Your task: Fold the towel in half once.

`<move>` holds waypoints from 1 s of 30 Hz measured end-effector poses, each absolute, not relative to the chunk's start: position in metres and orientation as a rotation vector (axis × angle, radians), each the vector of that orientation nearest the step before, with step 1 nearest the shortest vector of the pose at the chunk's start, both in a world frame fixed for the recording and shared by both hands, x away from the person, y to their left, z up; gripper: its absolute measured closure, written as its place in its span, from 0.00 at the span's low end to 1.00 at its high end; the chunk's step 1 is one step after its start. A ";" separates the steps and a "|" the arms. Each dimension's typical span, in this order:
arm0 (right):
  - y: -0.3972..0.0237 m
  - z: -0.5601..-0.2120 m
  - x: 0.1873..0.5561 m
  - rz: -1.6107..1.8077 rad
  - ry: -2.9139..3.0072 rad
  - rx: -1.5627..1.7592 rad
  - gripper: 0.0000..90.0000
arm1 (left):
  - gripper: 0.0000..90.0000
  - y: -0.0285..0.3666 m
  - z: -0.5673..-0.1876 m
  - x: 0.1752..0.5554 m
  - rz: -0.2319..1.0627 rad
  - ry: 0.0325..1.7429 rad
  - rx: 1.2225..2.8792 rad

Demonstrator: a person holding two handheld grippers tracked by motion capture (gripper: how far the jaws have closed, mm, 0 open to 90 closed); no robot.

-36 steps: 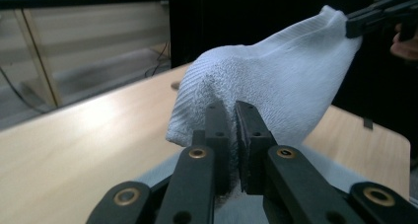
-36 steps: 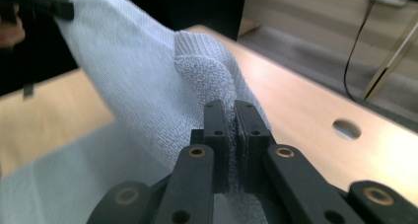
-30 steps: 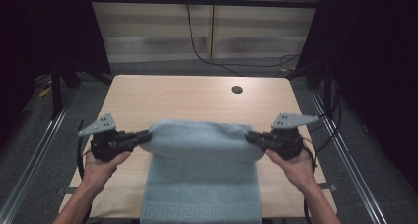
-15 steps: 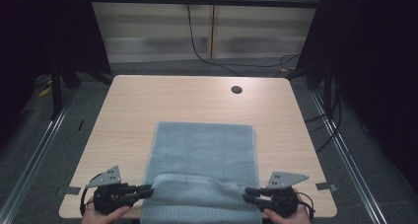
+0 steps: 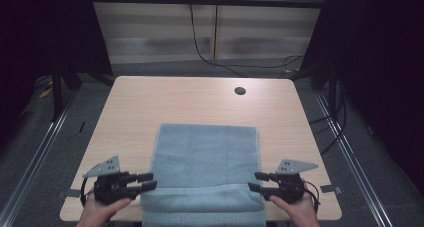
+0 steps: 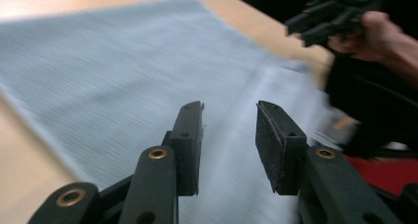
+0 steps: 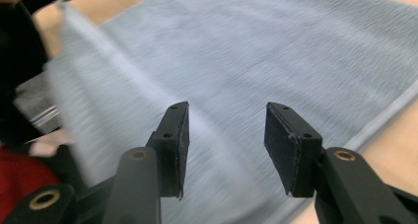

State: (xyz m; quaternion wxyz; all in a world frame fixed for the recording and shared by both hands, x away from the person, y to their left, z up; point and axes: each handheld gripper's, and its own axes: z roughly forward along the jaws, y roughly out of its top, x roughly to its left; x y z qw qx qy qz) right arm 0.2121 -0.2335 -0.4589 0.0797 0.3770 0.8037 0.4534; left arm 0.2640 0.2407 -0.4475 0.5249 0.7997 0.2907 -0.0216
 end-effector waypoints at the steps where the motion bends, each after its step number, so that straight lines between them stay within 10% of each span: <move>1: -0.232 -0.461 0.222 1.333 2.399 1.139 0.59 | 0.69 0.238 -0.450 0.277 -0.052 0.712 1.925; 9: -0.216 -0.478 0.280 1.301 2.426 1.181 0.65 | 0.70 0.221 -0.479 0.332 -0.015 0.878 1.958; 22: -0.191 -0.493 0.234 1.244 2.672 1.032 0.61 | 0.54 0.231 -0.484 0.251 -0.201 0.683 2.074; 30: -0.193 -0.484 0.216 1.307 2.678 0.972 0.99 | 0.92 0.220 -0.488 0.233 -0.245 0.577 2.142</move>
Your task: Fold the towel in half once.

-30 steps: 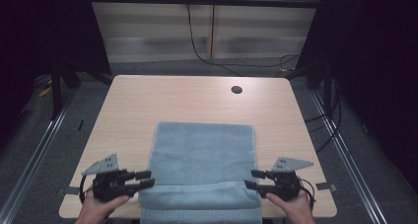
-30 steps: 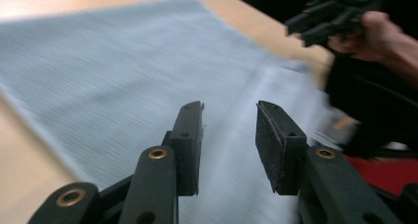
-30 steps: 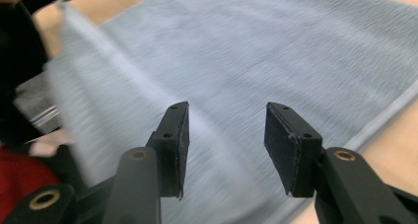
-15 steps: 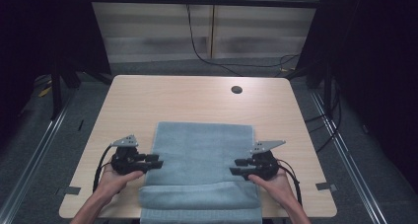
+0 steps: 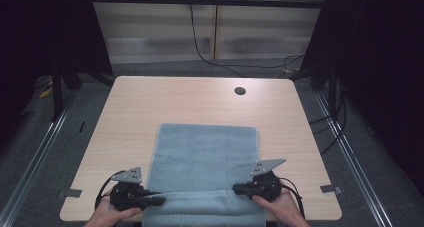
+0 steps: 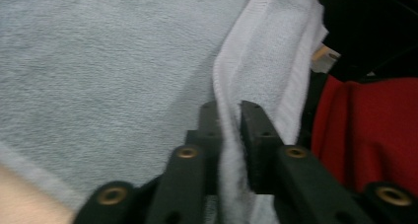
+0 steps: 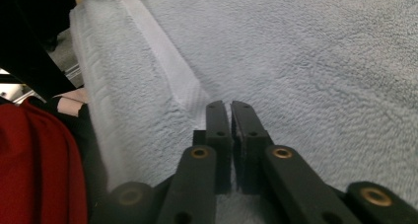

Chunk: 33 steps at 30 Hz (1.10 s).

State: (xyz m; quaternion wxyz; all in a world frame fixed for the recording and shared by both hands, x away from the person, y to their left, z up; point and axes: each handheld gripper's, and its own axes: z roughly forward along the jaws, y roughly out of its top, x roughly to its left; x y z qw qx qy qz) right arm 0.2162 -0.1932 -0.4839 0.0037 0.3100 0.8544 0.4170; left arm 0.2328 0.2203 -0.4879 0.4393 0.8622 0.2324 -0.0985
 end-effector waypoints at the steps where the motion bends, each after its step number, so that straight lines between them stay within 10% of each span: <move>1: -0.194 -0.482 0.211 1.313 2.672 0.969 0.99 | 0.92 0.221 -0.487 0.230 -0.256 0.562 2.132; 14: -0.206 -0.465 0.159 1.348 2.600 0.953 0.85 | 0.65 0.233 -0.469 0.218 -0.236 0.590 2.021; 33: -0.204 -0.488 0.273 1.250 2.461 1.179 0.58 | 0.63 0.211 -0.484 0.333 0.000 0.781 2.034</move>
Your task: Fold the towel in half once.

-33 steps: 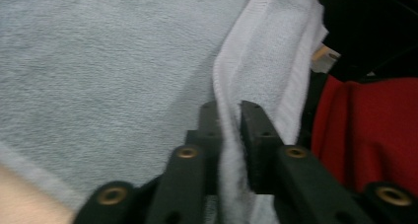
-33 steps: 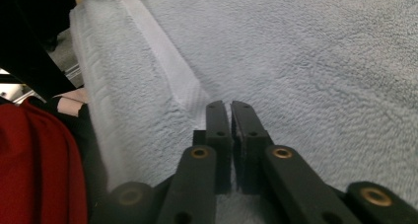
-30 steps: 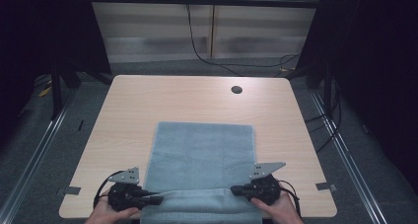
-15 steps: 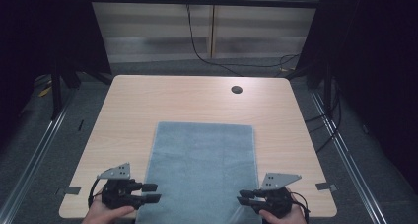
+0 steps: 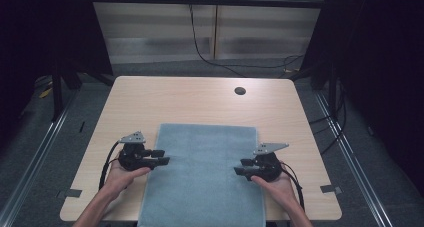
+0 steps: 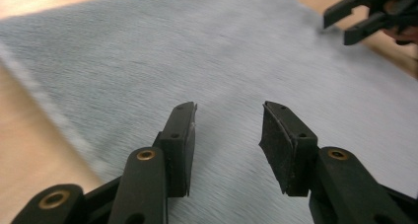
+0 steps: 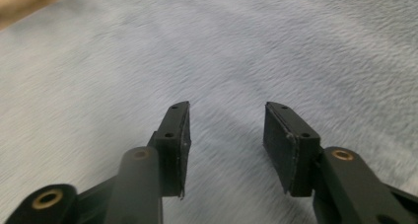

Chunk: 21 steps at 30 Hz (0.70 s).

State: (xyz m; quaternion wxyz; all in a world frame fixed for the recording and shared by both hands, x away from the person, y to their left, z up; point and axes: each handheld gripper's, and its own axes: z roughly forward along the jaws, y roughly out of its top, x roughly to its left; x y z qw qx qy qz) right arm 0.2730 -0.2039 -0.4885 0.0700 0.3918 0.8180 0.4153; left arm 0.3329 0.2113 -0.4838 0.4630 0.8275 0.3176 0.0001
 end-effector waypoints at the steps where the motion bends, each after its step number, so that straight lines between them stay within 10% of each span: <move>1: -0.203 -0.490 0.276 1.243 2.443 1.195 0.56 | 0.65 0.210 -0.486 0.334 0.021 0.801 2.052; 21: -0.195 -0.499 0.256 1.109 2.459 1.174 0.57 | 0.70 0.210 -0.503 0.299 -0.002 0.785 2.115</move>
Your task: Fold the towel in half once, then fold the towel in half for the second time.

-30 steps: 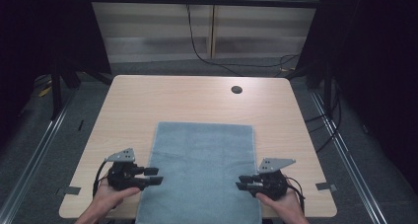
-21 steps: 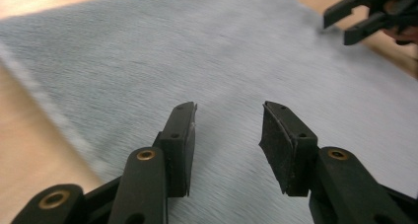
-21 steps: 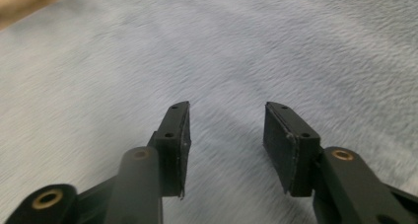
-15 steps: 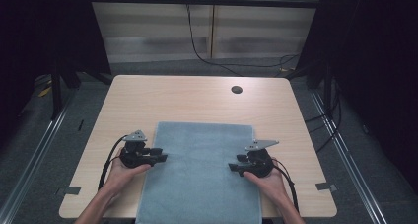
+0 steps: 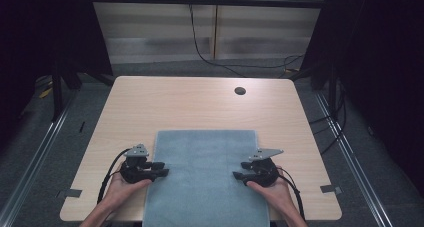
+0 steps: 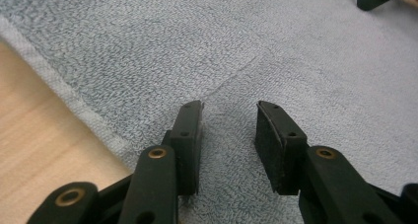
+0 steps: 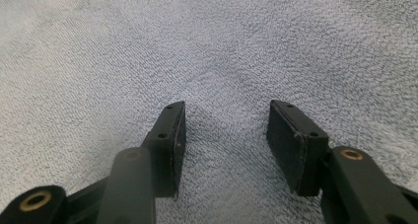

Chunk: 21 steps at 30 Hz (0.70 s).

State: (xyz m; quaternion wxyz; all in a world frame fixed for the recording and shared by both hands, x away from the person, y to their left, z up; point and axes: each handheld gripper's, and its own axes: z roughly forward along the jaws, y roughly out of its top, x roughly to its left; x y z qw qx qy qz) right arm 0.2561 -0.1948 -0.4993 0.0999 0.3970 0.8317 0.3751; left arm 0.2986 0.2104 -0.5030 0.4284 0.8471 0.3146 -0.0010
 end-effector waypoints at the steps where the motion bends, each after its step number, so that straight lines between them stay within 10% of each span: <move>1: -0.194 -0.499 0.254 1.088 2.458 1.170 0.58 | 0.70 0.211 -0.503 0.298 -0.011 0.788 2.113; 21: -0.194 -0.496 0.206 1.154 2.515 1.185 0.58 | 0.64 0.216 -0.495 0.241 -0.038 0.717 2.173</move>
